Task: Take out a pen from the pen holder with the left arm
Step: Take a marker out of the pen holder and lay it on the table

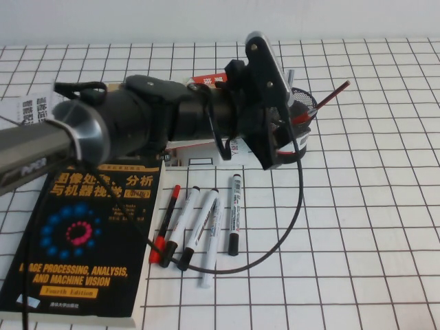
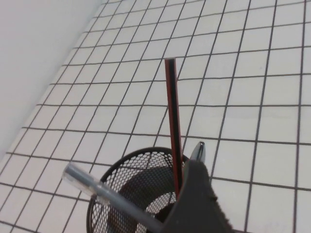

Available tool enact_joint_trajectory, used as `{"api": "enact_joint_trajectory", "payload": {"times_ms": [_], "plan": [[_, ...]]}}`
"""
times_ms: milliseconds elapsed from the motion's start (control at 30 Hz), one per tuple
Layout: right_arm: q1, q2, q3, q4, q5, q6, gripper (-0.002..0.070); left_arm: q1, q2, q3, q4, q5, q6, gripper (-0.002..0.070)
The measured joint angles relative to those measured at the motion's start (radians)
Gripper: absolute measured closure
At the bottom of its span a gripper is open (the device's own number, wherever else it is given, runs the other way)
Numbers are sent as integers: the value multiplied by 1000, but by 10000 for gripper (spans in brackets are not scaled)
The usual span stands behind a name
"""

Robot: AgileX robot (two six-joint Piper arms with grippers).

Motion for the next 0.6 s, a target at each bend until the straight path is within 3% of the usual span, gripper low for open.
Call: {"api": "enact_joint_trajectory", "payload": {"times_ms": [267, 600], "plan": [[0, 0, 0, 0, 0, 0, 693, -20, 138, -99, -194, -40, 166, 214], [0, 0, 0, 0, 0, 0, 693, -20, 224, -153, -218, -49, 203, 212]]}}
